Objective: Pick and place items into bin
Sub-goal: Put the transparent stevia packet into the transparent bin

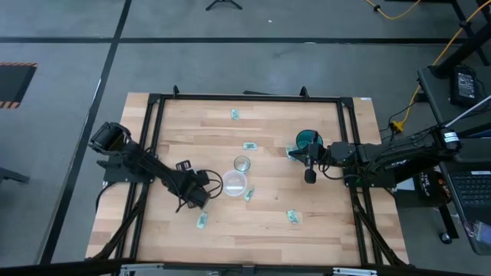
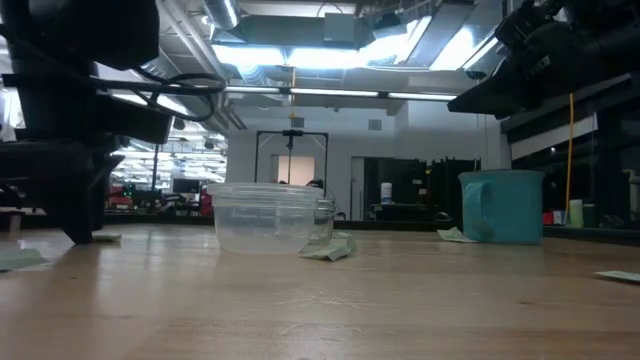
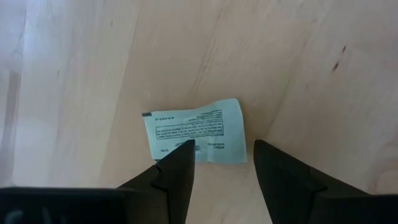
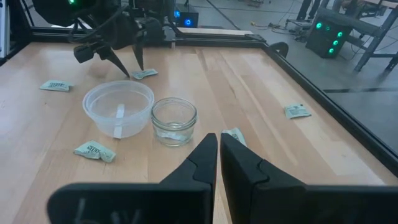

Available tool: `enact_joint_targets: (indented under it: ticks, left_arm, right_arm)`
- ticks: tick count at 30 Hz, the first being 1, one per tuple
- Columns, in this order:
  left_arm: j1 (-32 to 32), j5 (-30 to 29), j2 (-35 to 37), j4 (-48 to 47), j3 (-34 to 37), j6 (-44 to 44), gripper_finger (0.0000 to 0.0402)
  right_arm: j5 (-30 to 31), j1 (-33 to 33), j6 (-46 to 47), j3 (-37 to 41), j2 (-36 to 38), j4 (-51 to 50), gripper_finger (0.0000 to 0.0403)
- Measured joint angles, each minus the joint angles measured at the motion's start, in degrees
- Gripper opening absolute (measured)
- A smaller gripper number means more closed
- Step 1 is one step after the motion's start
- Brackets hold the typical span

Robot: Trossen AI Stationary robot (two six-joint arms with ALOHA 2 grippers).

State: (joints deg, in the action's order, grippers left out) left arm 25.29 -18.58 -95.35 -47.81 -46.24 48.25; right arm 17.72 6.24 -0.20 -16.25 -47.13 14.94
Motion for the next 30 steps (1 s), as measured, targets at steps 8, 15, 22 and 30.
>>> enact_joint_targets:
  ticks: [8,15,22,30]
  left_arm:
    - [-2.1,2.9,0.1,0.3,0.0,-0.2,0.0152]
    - [-2.8,3.7,0.1,2.2,0.0,-3.1,0.0120]
    - [-2.9,4.1,0.1,2.9,0.0,-1.9,0.0064]
    - [-2.9,4.0,0.1,3.3,0.0,0.5,0.0004]
  right_arm:
    - [0.0,0.0,0.2,0.0,0.0,0.0,0.0026]
    - [-0.3,0.0,0.2,0.0,0.0,0.0,0.0026]
    - [-1.9,0.0,0.2,0.0,0.0,0.1,0.0026]
    - [-1.9,0.0,0.2,0.0,0.0,0.2,0.0026]
